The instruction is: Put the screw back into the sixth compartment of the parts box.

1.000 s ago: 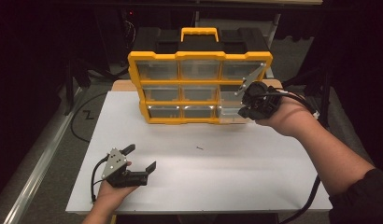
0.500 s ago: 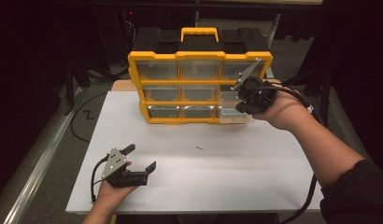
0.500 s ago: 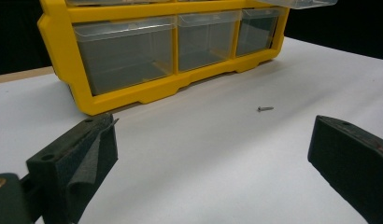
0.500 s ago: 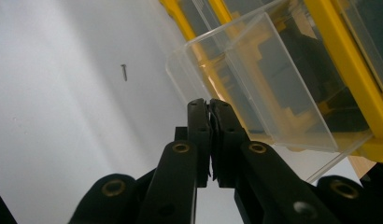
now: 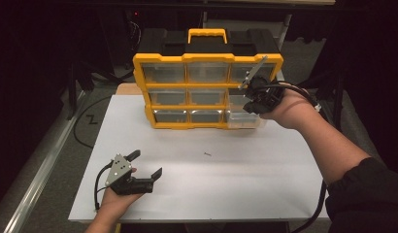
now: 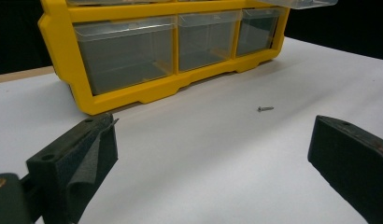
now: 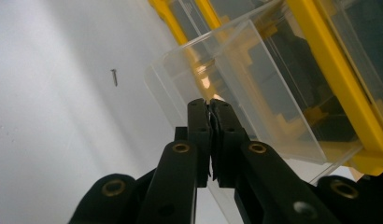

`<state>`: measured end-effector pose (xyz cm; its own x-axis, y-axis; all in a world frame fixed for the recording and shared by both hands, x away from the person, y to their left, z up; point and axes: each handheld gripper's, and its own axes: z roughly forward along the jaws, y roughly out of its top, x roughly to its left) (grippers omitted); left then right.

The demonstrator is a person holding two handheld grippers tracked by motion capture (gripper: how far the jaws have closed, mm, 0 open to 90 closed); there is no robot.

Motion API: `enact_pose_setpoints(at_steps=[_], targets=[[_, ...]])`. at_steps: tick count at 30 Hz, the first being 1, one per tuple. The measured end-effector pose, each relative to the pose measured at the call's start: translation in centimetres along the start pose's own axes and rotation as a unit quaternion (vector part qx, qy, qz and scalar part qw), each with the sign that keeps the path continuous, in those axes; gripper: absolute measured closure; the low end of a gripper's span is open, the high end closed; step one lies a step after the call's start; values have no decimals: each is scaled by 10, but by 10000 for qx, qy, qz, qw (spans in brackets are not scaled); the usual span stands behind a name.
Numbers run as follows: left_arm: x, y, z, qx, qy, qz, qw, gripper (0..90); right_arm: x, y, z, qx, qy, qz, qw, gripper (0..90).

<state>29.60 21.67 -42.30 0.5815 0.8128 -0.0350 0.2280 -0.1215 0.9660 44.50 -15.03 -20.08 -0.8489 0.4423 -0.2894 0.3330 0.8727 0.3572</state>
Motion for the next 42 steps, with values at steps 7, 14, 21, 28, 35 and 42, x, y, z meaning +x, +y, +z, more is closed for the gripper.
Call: enact_pose_setpoints(at_steps=[7, 14, 21, 28, 35, 42], targets=[[0, 0, 0, -9, 10, -3, 10000, 23, -5, 3, 3, -45, -11, 41, 10000, 897], [0, 0, 0, -11, 17, -2, 10000, 23, -10, 4, 9, -8, 16, 87, 10000, 896], [0, 0, -1, -20, 0, -4, 10000, 23, -10, 7, 13, 25, 31, 138, 9999, 895], [0, 0, -1, -24, 8, 5, 10000, 23, -12, 8, 15, 26, 38, 120, 9999, 894], [0, 0, -1, -23, 2, 0, 10000, 23, -14, 7, 15, -12, 18, 159, 9999, 820], [0, 0, 0, -15, 0, 1, 10000, 23, -15, 4, 2, -124, -39, 325, 9994, 743]])
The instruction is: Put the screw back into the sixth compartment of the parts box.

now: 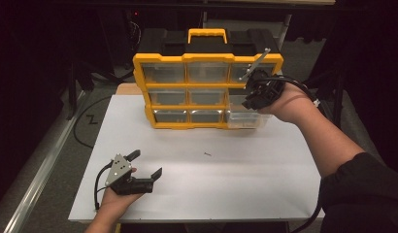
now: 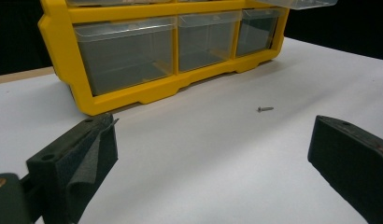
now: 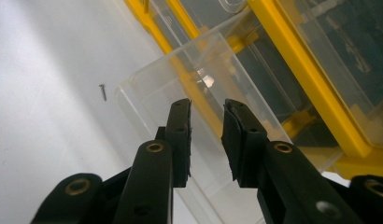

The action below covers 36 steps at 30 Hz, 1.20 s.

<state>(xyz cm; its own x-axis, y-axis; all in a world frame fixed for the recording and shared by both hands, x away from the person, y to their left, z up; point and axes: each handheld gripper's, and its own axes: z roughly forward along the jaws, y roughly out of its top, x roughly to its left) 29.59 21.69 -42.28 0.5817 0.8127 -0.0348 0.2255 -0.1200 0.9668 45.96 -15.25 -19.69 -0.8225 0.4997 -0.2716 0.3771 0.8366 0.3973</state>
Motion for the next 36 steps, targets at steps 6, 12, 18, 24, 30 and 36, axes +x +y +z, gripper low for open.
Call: enact_pose_setpoints(at_steps=[6, 12, 18, 24, 30, 36], targets=[[0, 0, 0, -14, -1, 8, 10000, 23, 7, -3, -10, -6, 48, -52, 10000, 746], [-1, 0, 0, -17, -7, -6, 10000, 23, 21, -7, -14, 56, 163, -167, 9997, 746], [0, 0, -1, -14, 11, -12, 10000, 23, 33, -12, -13, 62, 253, -224, 9994, 730], [0, 0, 0, -20, 15, -18, 10000, 23, 44, -19, -4, 86, 358, -254, 9990, 700], [0, 0, 0, -26, 1, -2, 10000, 23, 52, -26, 10, 148, 491, -242, 9984, 675], [0, 0, 0, -26, 10, -6, 10000, 23, 59, -32, 24, 170, 559, -222, 9980, 632]])
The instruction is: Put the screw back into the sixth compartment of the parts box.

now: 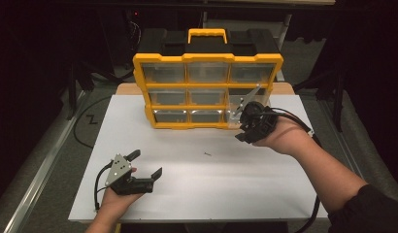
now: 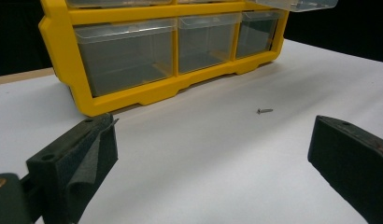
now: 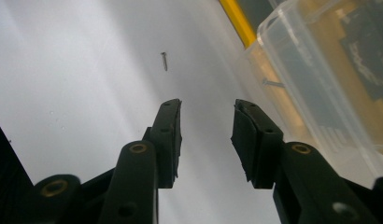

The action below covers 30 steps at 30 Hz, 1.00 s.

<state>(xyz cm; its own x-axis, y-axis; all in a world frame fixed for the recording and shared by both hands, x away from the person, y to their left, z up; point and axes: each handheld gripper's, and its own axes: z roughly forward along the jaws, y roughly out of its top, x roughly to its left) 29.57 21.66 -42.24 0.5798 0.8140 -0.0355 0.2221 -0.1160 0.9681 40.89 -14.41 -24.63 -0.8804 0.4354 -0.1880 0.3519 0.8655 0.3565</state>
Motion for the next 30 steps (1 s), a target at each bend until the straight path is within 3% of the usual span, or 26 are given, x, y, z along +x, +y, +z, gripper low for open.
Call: enact_pose_setpoints(at_steps=[14, 23, 30], targets=[[0, 0, 0, -2, -8, 14, 10000, 23, 18, -8, 38, -14, 242, 62, 9997, 457], [0, 0, 0, 4, -6, 30, 10000, 23, 29, -9, 66, -83, 364, -13, 9993, 290], [0, 0, 0, 12, -9, 28, 10000, 23, 38, -7, 88, -5, 421, -47, 9991, 277]])
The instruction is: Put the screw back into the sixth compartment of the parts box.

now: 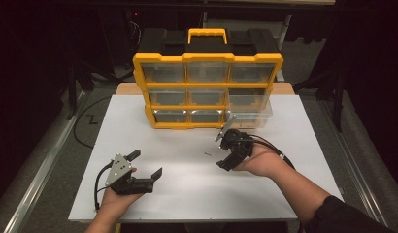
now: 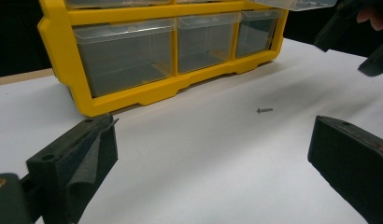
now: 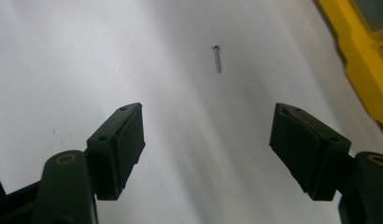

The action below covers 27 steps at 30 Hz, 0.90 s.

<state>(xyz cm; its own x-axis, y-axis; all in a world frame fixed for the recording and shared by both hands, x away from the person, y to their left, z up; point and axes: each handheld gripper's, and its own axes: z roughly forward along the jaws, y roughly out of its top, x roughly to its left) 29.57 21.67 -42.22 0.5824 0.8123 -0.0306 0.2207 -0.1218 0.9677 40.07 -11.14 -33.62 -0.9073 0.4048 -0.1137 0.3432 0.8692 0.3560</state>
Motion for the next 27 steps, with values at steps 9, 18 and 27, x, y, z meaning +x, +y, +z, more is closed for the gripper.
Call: enact_pose_setpoints(at_steps=[9, 18, 27], targets=[[0, 0, 0, -5, -4, 0, 10000, 23, 5, 8, 25, -53, 88, 45, 9999, 278], [0, 0, 0, -5, -3, 6, 10000, 23, 7, 19, 52, -28, 149, -1, 9999, 291], [1, 0, 0, 1, 2, -7, 10000, 23, 1, 24, 71, -77, 178, 116, 9997, 320]])
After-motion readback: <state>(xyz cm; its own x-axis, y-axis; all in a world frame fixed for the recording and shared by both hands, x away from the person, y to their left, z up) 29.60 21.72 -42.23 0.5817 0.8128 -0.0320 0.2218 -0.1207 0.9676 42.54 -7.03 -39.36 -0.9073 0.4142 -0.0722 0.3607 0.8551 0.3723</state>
